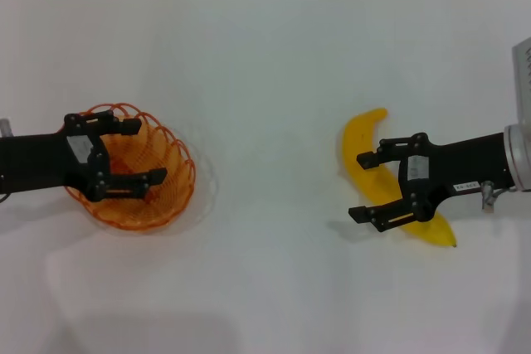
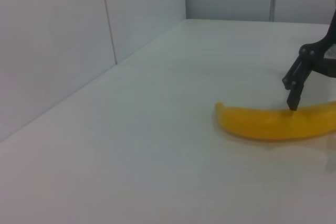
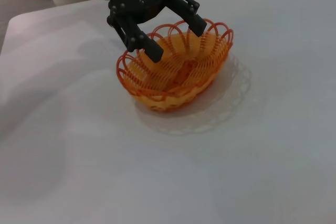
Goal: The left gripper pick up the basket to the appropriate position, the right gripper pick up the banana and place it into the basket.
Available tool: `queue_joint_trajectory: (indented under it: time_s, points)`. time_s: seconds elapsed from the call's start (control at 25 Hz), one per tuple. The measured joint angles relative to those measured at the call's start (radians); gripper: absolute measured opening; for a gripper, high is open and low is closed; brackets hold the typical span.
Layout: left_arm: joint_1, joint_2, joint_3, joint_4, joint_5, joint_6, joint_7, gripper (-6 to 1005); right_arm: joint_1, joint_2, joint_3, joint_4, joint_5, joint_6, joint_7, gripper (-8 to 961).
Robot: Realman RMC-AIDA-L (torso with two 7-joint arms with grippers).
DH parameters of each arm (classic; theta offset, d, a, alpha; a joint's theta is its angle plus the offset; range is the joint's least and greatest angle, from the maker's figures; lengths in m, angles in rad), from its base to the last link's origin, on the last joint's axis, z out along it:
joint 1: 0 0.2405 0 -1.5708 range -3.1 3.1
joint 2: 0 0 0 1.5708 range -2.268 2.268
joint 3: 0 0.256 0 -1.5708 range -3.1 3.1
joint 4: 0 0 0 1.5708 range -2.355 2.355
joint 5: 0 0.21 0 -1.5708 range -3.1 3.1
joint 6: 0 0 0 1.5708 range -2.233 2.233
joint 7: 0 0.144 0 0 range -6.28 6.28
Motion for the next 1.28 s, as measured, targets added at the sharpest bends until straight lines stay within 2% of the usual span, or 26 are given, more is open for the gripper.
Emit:
queue_joint_trajectory:
  time_s: [0.24,0.4,0.6,0.72,0.76,0.8,0.88,0.96,1.04,1.12,1.28]
  points:
    - [0.000,-0.018,-0.033,0.000,0.003,-0.011,-0.010,876,-0.002,0.002,-0.002,0.000,-0.002,0.003,-0.001,897]
    - [0.000,-0.019,-0.039,0.006,0.000,-0.011,-0.041,876,-0.004,0.003,-0.002,-0.001,-0.002,0.004,-0.001,897]
    - [-0.013,-0.016,-0.119,0.065,0.002,-0.014,-0.220,877,-0.003,0.004,-0.002,0.000,-0.003,0.005,-0.004,896]
    - [-0.031,0.011,-0.170,0.102,0.029,-0.036,-0.360,877,0.000,0.004,-0.002,0.001,-0.003,0.006,-0.004,896]
    - [-0.042,0.028,-0.181,0.106,0.046,-0.044,-0.413,877,0.000,0.004,-0.002,0.001,-0.003,0.006,-0.003,896]
    - [-0.060,0.058,-0.189,0.104,0.067,-0.050,-0.478,877,0.001,0.004,-0.002,0.001,-0.003,0.006,-0.003,896]
    - [-0.091,0.104,-0.187,0.082,0.103,-0.051,-0.556,877,0.001,0.004,-0.003,0.002,-0.004,0.006,-0.004,896]
    - [-0.128,0.135,-0.181,0.049,0.163,-0.049,-0.614,877,0.001,0.004,-0.004,0.002,-0.004,0.006,-0.004,896]
    - [-0.170,0.147,-0.182,0.011,0.245,-0.049,-0.644,877,0.001,0.004,-0.004,0.002,-0.004,0.006,-0.003,896]
    - [-0.210,0.147,-0.184,-0.022,0.329,-0.051,-0.666,876,0.001,0.004,-0.004,0.002,-0.004,0.006,-0.002,896]
    - [-0.262,0.120,-0.181,-0.047,0.449,-0.068,-0.691,876,0.007,0.004,-0.004,0.004,-0.004,0.006,-0.001,896]
